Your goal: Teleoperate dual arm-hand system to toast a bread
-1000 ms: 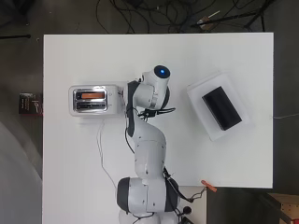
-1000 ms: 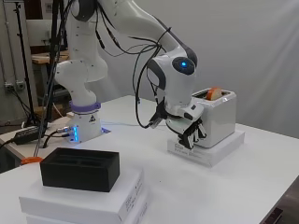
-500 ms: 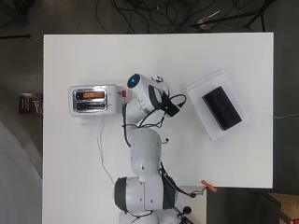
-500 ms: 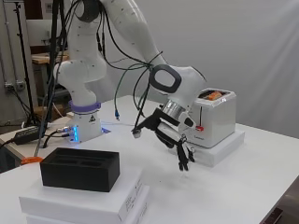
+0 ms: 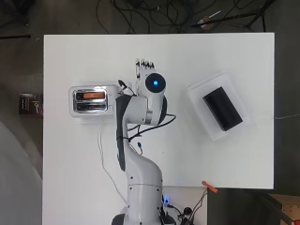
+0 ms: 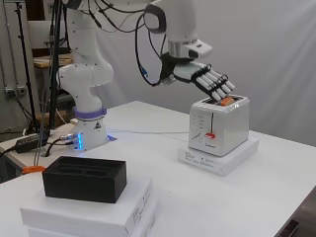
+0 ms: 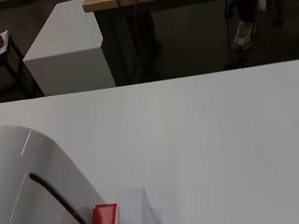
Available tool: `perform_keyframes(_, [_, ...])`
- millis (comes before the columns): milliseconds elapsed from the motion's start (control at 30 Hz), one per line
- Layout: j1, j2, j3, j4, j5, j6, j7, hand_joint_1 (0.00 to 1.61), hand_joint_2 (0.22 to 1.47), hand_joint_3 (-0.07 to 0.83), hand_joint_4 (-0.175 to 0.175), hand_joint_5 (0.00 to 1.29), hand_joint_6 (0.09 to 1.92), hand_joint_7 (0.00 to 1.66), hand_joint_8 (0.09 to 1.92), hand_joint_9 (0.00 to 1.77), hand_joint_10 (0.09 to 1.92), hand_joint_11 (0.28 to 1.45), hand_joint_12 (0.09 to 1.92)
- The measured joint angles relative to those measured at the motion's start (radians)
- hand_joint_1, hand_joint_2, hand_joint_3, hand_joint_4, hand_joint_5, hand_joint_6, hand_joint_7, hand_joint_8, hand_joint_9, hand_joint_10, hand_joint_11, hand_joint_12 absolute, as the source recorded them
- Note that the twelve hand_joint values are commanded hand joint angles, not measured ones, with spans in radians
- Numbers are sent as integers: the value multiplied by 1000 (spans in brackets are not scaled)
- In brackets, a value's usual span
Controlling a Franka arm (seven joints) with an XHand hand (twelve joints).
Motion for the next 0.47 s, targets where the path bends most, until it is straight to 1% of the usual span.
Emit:
perform_keyframes(100, [-1, -115, -3, 14, -120, -62, 31, 97, 992, 6, -16, 324, 87, 275, 87, 344, 87, 403, 87])
perform_keyframes(167, [-2, -163, -9, 27, -168, -93, 41, 104, 1001, 5, -12, 348, 87, 269, 87, 327, 87, 395, 87])
perform_keyframes(267, [-3, -175, -13, 38, -165, -123, 61, 96, 1011, 6, -14, 349, 87, 263, 87, 314, 87, 390, 87])
perform_keyframes(467, [-3, -185, -10, 35, -182, -132, 95, 93, 1009, 1, -32, 318, 87, 251, 87, 299, 87, 386, 87])
